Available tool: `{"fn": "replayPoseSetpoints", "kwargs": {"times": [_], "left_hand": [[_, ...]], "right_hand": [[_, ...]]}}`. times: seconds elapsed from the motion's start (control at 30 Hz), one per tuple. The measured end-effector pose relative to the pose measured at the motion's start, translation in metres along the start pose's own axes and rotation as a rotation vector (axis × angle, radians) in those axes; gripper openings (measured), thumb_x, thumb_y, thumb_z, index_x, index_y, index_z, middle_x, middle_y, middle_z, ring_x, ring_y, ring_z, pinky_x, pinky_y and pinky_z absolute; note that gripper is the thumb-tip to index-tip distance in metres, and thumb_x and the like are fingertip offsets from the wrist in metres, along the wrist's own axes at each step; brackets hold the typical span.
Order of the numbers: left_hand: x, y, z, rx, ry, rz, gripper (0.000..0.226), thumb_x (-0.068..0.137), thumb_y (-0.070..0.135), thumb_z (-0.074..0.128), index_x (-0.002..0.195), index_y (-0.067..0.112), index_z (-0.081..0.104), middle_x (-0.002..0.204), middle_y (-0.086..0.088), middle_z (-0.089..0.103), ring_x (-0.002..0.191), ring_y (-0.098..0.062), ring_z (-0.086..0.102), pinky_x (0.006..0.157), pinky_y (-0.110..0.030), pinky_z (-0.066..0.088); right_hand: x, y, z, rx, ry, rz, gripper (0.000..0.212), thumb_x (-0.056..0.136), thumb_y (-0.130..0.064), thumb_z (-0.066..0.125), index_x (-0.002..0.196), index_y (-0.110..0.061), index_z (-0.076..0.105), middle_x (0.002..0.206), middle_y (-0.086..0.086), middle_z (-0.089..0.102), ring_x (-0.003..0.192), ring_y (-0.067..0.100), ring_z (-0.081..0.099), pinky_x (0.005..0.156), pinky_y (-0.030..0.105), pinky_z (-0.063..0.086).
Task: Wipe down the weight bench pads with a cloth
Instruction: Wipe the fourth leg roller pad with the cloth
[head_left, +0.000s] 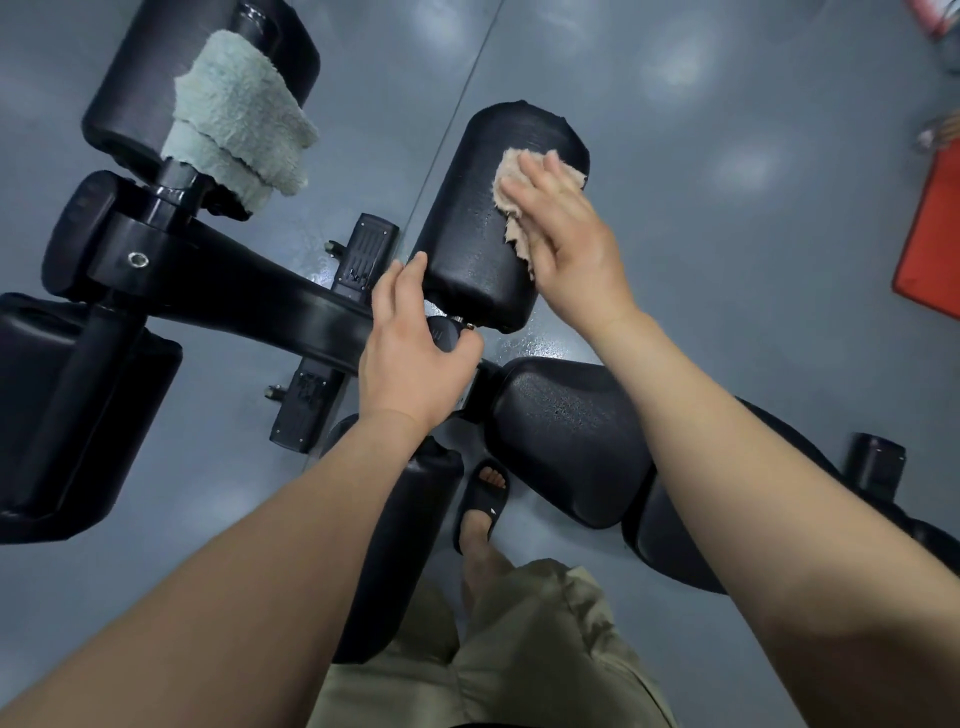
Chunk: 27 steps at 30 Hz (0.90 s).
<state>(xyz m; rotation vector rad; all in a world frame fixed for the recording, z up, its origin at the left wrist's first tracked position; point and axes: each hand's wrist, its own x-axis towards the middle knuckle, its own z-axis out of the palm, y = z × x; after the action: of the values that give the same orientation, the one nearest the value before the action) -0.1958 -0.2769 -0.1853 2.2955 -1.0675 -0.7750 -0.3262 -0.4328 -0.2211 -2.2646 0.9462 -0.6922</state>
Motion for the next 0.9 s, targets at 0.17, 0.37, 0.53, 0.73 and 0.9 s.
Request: {"fn": "replayPoseSetpoints", "kwargs": {"times": [0.17,0.37,0.53,0.73,0.9], "left_hand": [[0.002,0.000,-0.001,-0.017,-0.010,0.001,0.082,0.082,0.037,0.066,0.153,0.035,0.027,0.162,0.007,0.026,0.139,-0.016,0.042,0.105,-0.043,0.045],[0.001,0.003,-0.004,-0.014,-0.001,0.006,0.084,0.082,0.036,0.067,0.155,0.030,0.025,0.159,0.013,0.026,0.129,-0.016,0.050,0.099,-0.040,0.046],[0.002,0.002,-0.003,-0.005,-0.001,0.007,0.087,0.083,0.037,0.068,0.157,0.026,0.025,0.159,0.013,0.023,0.130,-0.013,0.047,0.100,-0.037,0.043],[0.001,0.003,-0.004,0.001,-0.022,-0.007,0.084,0.083,0.041,0.065,0.156,0.031,0.027,0.162,0.012,0.020,0.128,-0.015,0.050,0.098,-0.036,0.042],[0.003,0.004,-0.004,-0.007,-0.036,-0.019,0.084,0.084,0.040,0.065,0.157,0.030,0.024,0.166,0.007,0.020,0.143,-0.015,0.037,0.107,-0.036,0.038]], "right_hand": [[0.028,0.012,-0.006,0.031,0.054,0.106,0.037,0.104,-0.008,0.045,0.138,-0.009,0.060,0.153,0.015,0.046,0.149,0.035,0.032,0.123,0.028,0.022],[0.061,0.014,-0.013,0.031,0.048,0.252,0.039,0.101,-0.008,0.045,0.136,-0.011,0.061,0.148,0.013,0.053,0.144,0.030,0.042,0.119,0.018,0.026],[0.075,0.010,-0.013,-0.056,-0.014,0.230,0.040,0.100,-0.009,0.042,0.134,-0.013,0.062,0.142,0.006,0.059,0.141,0.027,0.045,0.120,0.027,0.030],[0.066,0.002,-0.003,-0.125,-0.016,0.144,0.044,0.096,-0.005,0.042,0.134,-0.013,0.063,0.147,0.006,0.055,0.145,0.036,0.038,0.122,0.044,0.025],[0.048,-0.009,0.005,-0.144,0.026,0.013,0.041,0.091,0.004,0.048,0.124,-0.009,0.069,0.137,0.008,0.064,0.139,0.036,0.047,0.117,0.045,0.035]]}}
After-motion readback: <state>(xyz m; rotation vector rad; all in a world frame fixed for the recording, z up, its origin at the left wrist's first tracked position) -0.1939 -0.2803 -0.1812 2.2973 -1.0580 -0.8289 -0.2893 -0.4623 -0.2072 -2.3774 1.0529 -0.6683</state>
